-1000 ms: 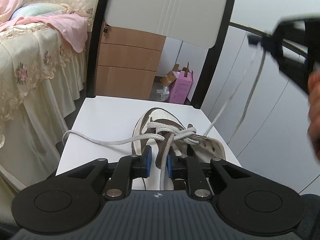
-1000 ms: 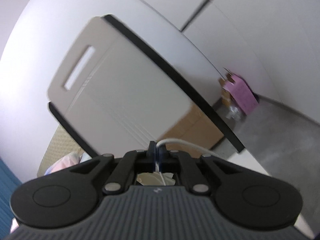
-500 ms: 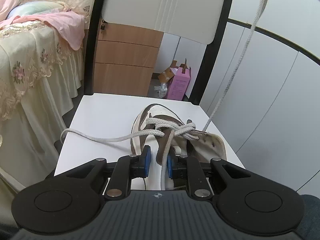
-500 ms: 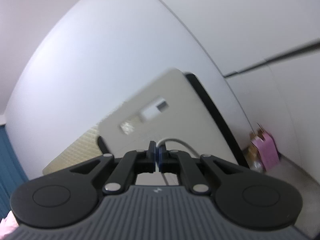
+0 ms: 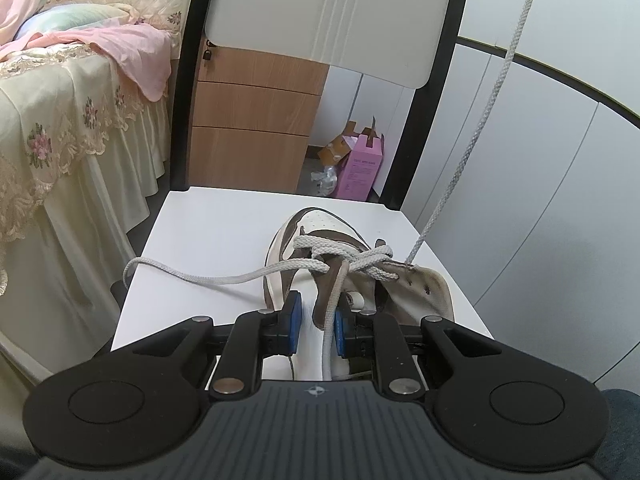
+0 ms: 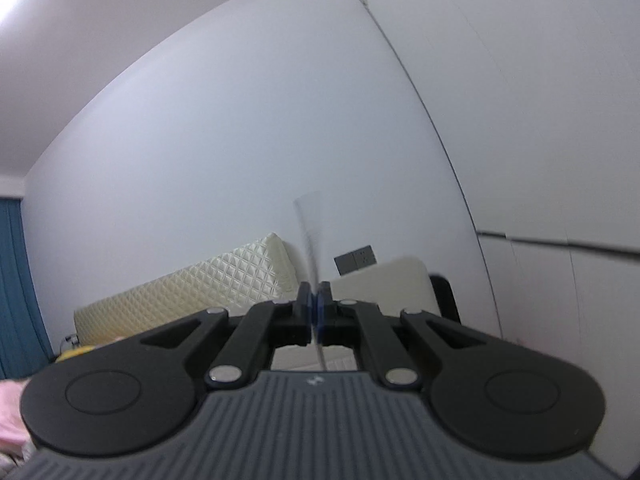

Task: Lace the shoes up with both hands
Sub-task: 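Grasp the white lace with the right tool and pull it up high, then pass the lace end from the right tool into the left tool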

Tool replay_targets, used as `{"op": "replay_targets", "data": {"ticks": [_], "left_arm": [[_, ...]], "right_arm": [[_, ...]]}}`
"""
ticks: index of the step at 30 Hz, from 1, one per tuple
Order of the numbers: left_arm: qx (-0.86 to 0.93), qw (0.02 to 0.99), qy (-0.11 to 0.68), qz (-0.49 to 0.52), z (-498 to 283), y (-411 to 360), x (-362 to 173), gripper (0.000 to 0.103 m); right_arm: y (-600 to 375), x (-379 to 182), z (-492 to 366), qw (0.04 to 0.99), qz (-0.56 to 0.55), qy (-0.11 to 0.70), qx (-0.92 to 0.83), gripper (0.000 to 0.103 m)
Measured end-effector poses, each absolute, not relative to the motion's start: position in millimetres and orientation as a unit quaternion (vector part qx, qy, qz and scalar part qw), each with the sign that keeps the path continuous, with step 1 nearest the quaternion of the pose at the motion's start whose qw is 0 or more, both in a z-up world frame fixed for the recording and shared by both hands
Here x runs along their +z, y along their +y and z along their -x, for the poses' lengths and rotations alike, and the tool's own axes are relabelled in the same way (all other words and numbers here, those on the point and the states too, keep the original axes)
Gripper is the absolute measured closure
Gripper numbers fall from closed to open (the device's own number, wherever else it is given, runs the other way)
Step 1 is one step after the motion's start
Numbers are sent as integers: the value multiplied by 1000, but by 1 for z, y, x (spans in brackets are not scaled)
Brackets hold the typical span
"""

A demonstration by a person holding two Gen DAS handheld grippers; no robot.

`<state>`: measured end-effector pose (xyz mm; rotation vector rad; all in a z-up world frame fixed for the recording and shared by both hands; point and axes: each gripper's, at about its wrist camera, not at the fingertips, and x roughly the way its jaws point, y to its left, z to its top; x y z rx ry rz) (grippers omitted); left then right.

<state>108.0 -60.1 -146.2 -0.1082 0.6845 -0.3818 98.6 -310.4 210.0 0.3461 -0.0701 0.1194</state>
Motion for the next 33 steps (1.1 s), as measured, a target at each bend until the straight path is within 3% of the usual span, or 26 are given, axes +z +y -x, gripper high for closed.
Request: {"op": "replay_targets", "data": {"ticks": [6,8,10,20,24,30,33], "left_arm": [[-179,925,332,50,-108,-61,-146,83],[-174,926,331,49,-108,-61,-146,71],[-160,930,328,50,-108,-59,-145,45],[-188,945,264,46,-87,-55,-124,27],[-230,947,224,28,-71,-62,-116,26],[-276,949,150,11,-49,-71,-108,29],[-282,951,127,11,-44,-71,-105,40]], "right_arm": [[-308,241,-87,988,-134,-38,67,100],[-307,243,-88,989,-125,-28,72,100],[-305,233,-88,990,-116,-8,74,100],[-282,105,-98,976,-124,155,93,100],[-268,47,-88,961,-135,219,103,100],[-241,4,-84,942,-130,285,123,100],[-237,-11,-81,932,-128,310,135,100]]}}
